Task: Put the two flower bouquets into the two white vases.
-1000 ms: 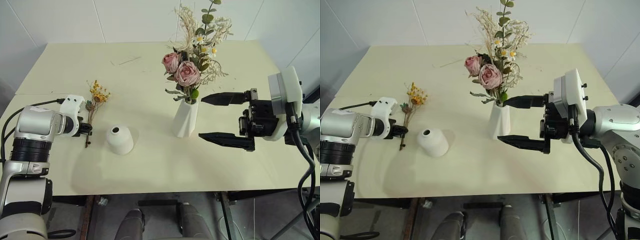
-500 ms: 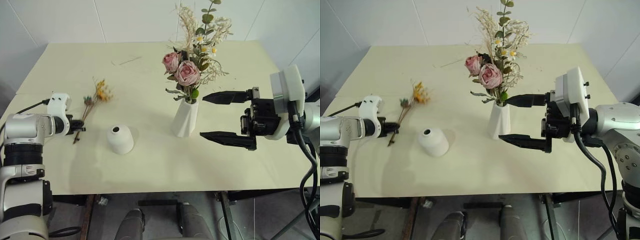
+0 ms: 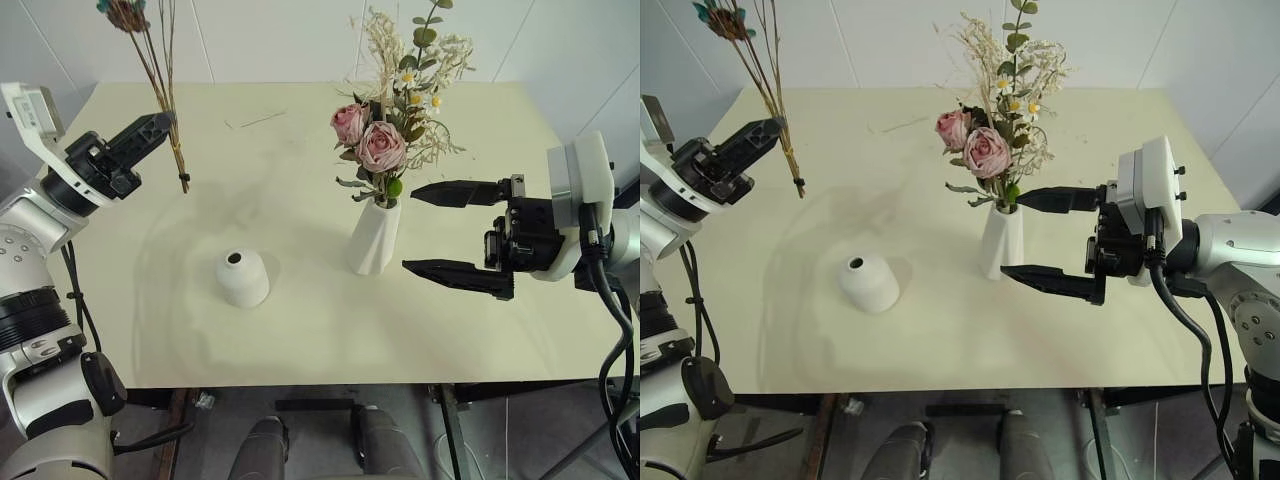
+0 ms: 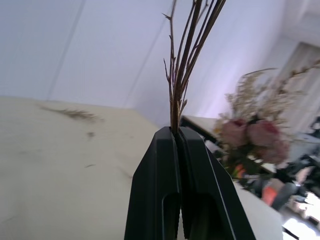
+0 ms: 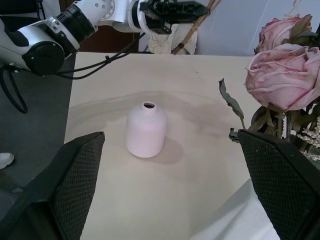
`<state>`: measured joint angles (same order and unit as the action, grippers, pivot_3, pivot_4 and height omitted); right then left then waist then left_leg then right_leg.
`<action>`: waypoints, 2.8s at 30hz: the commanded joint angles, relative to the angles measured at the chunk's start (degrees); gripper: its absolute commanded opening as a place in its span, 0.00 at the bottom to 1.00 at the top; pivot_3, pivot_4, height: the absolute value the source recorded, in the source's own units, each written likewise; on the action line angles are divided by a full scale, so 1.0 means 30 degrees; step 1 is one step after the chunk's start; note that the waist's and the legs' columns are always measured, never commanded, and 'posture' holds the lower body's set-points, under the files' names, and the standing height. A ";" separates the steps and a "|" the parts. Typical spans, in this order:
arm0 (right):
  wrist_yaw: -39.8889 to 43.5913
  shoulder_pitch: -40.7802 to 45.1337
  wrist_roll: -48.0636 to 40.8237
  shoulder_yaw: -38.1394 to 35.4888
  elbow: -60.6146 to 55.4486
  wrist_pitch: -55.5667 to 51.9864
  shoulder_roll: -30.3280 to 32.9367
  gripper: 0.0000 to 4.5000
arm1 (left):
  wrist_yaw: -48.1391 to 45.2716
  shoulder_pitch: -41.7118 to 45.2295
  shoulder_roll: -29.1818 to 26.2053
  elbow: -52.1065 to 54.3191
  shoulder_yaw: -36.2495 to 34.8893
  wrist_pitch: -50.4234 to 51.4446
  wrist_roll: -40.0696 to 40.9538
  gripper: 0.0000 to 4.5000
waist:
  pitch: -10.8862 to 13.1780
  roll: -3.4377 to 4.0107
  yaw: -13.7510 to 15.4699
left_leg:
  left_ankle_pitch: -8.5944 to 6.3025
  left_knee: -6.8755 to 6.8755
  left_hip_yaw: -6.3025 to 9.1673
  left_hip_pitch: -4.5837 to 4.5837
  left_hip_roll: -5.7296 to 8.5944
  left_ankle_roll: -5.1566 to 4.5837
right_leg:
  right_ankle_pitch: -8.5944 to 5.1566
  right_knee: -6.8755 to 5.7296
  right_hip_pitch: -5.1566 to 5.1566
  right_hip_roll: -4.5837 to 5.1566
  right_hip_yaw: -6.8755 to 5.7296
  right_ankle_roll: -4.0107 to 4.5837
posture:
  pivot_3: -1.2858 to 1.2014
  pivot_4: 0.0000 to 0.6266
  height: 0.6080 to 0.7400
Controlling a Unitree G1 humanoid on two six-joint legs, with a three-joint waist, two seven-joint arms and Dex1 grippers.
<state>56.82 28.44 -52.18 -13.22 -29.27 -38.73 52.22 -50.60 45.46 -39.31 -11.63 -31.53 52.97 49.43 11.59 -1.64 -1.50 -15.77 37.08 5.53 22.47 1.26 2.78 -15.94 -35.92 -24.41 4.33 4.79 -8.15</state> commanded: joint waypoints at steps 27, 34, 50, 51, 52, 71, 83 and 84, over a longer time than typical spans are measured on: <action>-0.1329 0.1175 -0.0012 0.0357 0.0407 0.0009 -0.0838 1.00 | -0.0402 -0.6926 0.3857 0.5598 0.1857 -0.4776 0.1508 0.01 | 0.0002 -0.0003 -0.0030 | -0.0001 -0.0019 -0.0020 -0.0036 -0.0012 0.0000 | 0.0002 0.0044 0.0035 -0.0016 0.0031 0.0005 | 0.52 0.24 1.00; -0.1438 0.1329 0.0119 0.0650 0.0603 0.0077 -0.1144 1.00 | -0.0289 -0.7852 0.3681 0.6258 0.1918 -0.5087 0.1533 0.01 | 0.0002 -0.0003 -0.0001 | -0.0001 -0.0016 -0.0019 -0.0036 -0.0012 -0.0001 | 0.0002 0.0042 0.0036 -0.0018 0.0031 0.0006 | 0.52 0.24 1.00; -0.1351 0.1781 0.0499 0.0983 0.1079 0.0343 -0.1621 1.00 | -0.0148 -0.8328 0.3983 0.6101 0.2522 -0.7132 0.0799 0.01 | 0.0002 -0.0003 -0.0017 | -0.0003 -0.0035 -0.0020 -0.0034 -0.0013 -0.0002 | 0.0001 0.0071 0.0037 -0.0018 0.0029 0.0006 | 0.52 0.24 1.00; -0.1330 0.1797 0.0526 0.0958 0.1115 0.0348 -0.1618 1.00 | -0.0159 -0.8404 0.4001 0.6123 0.2584 -0.7212 0.0784 0.01 | 0.0002 -0.0003 -0.0018 | -0.0003 -0.0037 -0.0019 -0.0035 -0.0013 -0.0003 | 0.0001 0.0073 0.0037 -0.0018 0.0029 0.0006 | 0.52 0.24 1.00; -0.1290 0.1784 0.0568 0.0933 0.1149 0.0378 -0.1602 1.00 | -0.0169 -0.8488 0.4031 0.6133 0.2639 -0.7301 0.0760 0.01 | 0.0002 -0.0003 -0.0014 | -0.0003 -0.0039 -0.0019 -0.0034 -0.0015 -0.0003 | 0.0001 0.0075 0.0037 -0.0021 0.0029 0.0006 | 0.52 0.24 1.00; -0.1211 0.1799 0.0910 0.0954 0.1420 0.0611 -0.1936 1.00 | -0.0433 -0.9310 0.4039 0.5621 0.3052 -0.9008 -0.0124 0.01 | 0.0003 -0.0003 0.0000 | -0.0006 -0.0049 -0.0019 -0.0031 -0.0015 -0.0008 | 0.0002 0.0101 0.0038 -0.0018 0.0028 0.0006 | 0.52 0.24 1.00; -0.1304 0.1849 0.0959 0.1045 0.1509 0.0751 -0.2072 1.00 | 0.0548 -1.0286 0.3722 0.6010 0.2933 -0.8341 0.0153 0.11 | 0.0003 -0.0003 0.0015 | -0.0007 -0.0055 -0.0018 -0.0031 -0.0016 -0.0009 | 0.0001 0.0108 0.0039 -0.0014 0.0026 0.0006 | 0.52 0.24 1.00; -0.1329 0.1881 0.1001 0.1097 0.1529 0.0770 -0.2140 1.00 | 0.0544 -1.0389 0.3606 0.6160 0.2938 -0.8073 0.0324 0.17 | 0.0003 -0.0003 0.0005 | -0.0007 -0.0054 -0.0018 -0.0030 -0.0015 -0.0009 | 0.0002 0.0108 0.0039 -0.0014 0.0027 0.0006 | 0.52 0.24 1.00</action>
<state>52.94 32.96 -49.33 -9.25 -24.26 -37.58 46.04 -49.37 14.98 -27.59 4.18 -21.73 27.87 49.02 11.60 -1.65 -1.49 -15.79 36.91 5.48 22.38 1.21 2.75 -15.93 -35.60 -24.29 4.29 4.87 -8.13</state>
